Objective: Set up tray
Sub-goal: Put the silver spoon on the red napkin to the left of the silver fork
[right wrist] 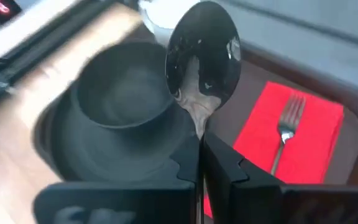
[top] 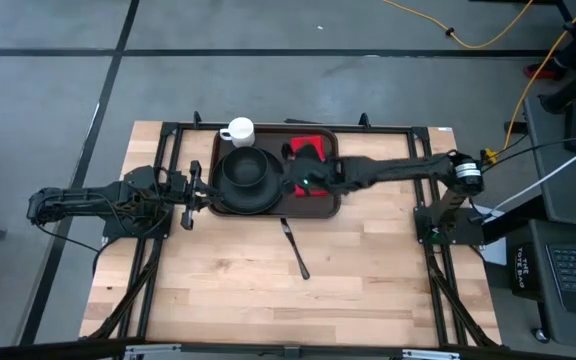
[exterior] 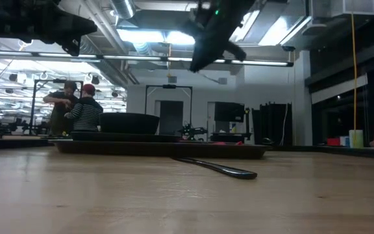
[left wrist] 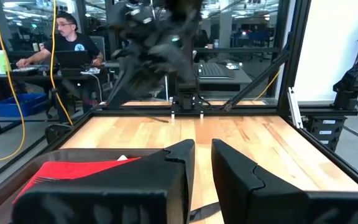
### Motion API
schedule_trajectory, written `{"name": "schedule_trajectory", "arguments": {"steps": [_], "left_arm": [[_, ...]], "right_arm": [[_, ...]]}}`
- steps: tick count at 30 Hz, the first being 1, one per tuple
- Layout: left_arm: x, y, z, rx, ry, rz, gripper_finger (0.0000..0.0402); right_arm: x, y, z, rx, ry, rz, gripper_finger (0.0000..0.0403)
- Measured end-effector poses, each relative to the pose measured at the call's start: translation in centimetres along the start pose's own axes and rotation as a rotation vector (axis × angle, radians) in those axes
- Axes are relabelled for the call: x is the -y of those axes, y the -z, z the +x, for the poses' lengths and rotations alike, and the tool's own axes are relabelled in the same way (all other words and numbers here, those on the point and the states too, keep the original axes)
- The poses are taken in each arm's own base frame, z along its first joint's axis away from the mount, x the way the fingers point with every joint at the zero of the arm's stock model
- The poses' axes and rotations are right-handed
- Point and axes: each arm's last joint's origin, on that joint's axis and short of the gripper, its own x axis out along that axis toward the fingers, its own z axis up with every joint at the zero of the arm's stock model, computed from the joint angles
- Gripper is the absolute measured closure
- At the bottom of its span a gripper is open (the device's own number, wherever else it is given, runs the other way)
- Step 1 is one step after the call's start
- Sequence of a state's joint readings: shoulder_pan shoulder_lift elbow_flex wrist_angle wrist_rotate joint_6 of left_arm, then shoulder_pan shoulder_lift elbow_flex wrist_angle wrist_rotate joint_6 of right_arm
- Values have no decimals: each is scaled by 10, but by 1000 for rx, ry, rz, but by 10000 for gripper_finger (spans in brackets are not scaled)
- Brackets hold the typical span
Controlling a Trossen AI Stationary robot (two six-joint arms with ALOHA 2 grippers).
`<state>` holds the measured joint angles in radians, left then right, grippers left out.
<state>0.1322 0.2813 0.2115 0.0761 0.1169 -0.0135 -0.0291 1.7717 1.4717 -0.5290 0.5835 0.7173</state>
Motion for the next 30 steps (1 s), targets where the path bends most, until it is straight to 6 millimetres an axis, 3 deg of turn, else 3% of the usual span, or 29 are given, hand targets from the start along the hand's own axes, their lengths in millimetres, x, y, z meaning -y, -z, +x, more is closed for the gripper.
{"name": "schedule_trajectory", "arguments": {"steps": [6,16,22,30], "left_arm": [[0,0,0,-5,0,-1,352],[0,1,0,-6,0,-1,352],[0,1,0,-6,0,-1,352],[0,1,0,-6,0,-1,352]], "right_arm": [[20,-11,37,-104,39,119,387],[49,-4,93,-201,139,232,387],[59,3,116,-230,185,238,387],[68,4,132,-231,199,210,387]]}}
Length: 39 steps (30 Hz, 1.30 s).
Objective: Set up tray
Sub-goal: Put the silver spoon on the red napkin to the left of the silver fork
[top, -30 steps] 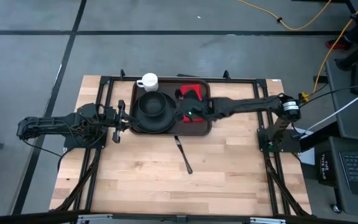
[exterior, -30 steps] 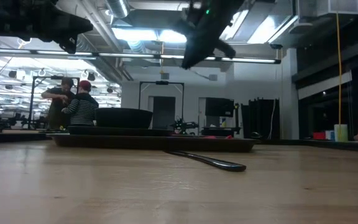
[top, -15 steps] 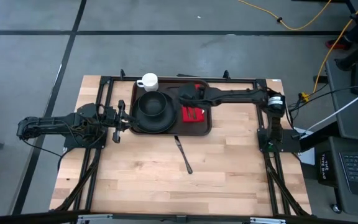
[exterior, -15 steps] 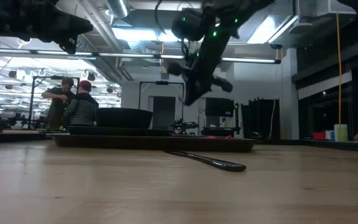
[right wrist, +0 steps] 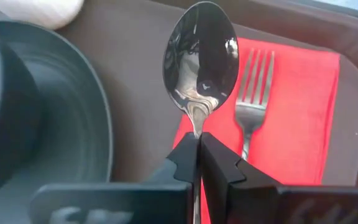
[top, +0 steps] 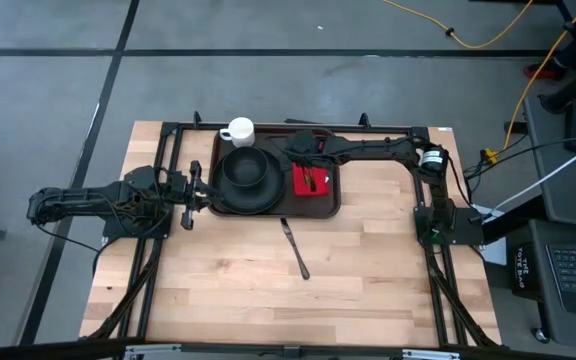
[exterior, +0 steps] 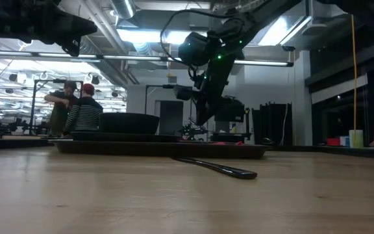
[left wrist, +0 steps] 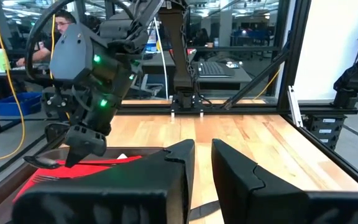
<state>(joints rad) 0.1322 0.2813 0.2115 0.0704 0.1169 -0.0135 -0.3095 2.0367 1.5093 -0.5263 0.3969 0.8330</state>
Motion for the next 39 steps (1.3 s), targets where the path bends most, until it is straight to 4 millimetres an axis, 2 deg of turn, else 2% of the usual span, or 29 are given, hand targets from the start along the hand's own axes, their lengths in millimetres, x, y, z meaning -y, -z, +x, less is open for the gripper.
{"name": "schedule_trajectory", "arguments": {"steps": [16,39], "left_arm": [[0,0,0,0,1,0,352],[0,0,0,0,0,0,352]], "right_arm": [[8,3,41,-31,25,77,387],[15,0,47,-56,24,91,387]]}}
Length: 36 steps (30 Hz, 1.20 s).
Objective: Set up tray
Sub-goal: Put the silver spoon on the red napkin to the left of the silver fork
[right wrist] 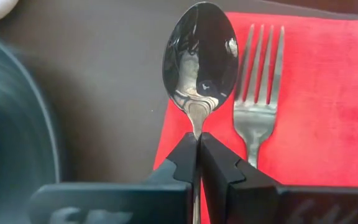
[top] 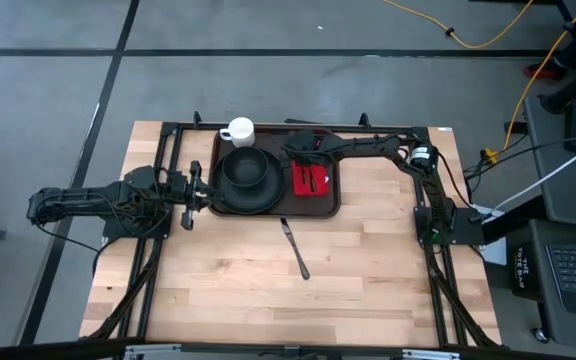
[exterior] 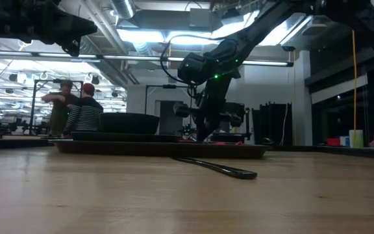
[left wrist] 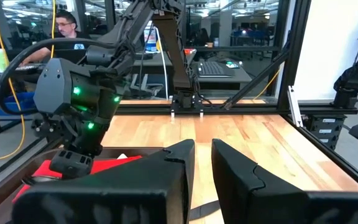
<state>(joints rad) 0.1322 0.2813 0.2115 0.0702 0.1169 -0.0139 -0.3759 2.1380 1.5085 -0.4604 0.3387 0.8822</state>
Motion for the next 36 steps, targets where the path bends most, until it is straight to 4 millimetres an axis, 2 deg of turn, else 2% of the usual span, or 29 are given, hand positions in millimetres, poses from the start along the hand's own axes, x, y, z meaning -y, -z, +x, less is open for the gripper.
{"name": "schedule_trajectory", "arguments": {"steps": [21,36], "left_arm": [[0,0,0,0,0,-48,352],[0,0,0,0,0,-54,352]], "right_arm": [[0,0,0,-2,1,9,386],[1,1,0,-8,9,32,357]]}}
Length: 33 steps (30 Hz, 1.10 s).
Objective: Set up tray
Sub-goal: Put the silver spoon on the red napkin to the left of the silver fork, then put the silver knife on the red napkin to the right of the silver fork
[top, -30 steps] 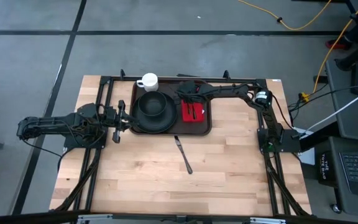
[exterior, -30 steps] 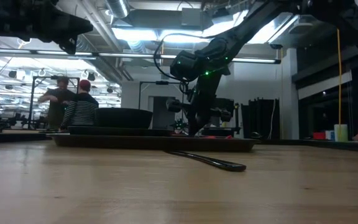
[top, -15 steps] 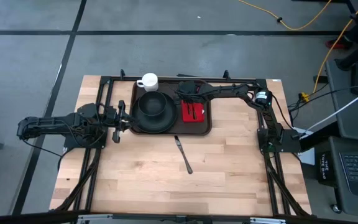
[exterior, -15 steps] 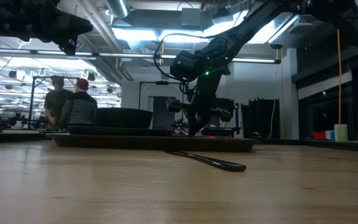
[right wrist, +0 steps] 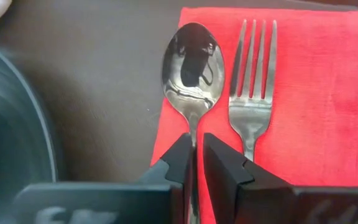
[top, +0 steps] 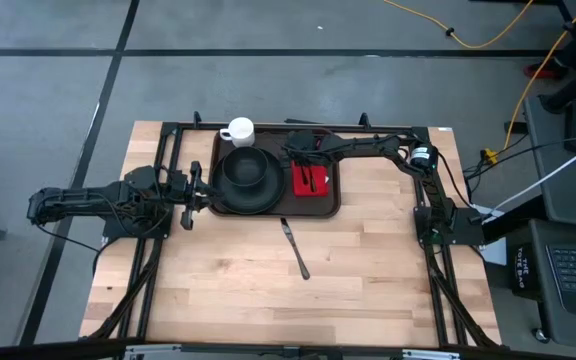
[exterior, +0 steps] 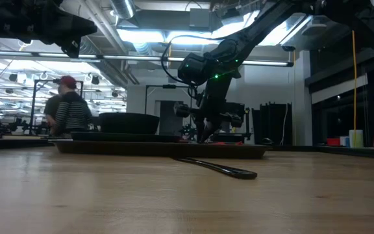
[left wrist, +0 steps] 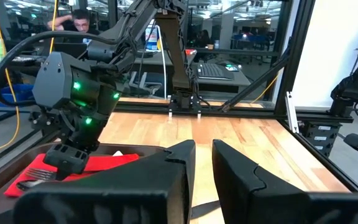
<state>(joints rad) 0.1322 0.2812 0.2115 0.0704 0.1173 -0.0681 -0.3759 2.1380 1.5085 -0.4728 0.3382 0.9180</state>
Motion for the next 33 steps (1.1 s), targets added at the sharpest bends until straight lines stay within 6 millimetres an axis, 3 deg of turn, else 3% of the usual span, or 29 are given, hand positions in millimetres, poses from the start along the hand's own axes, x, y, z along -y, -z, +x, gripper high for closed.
{"name": "schedule_trajectory", "arguments": {"steps": [9,17,25,33], "left_arm": [[0,0,0,0,0,0,352],[0,0,0,0,0,1,352],[0,0,0,-1,0,1,352],[0,0,0,-1,0,0,352]], "right_arm": [[0,-1,-2,7,-2,-31,357],[-5,-5,-28,-14,-74,-138,357],[-27,18,-86,13,-160,-263,357],[-56,83,-162,118,-263,-430,357]]}}
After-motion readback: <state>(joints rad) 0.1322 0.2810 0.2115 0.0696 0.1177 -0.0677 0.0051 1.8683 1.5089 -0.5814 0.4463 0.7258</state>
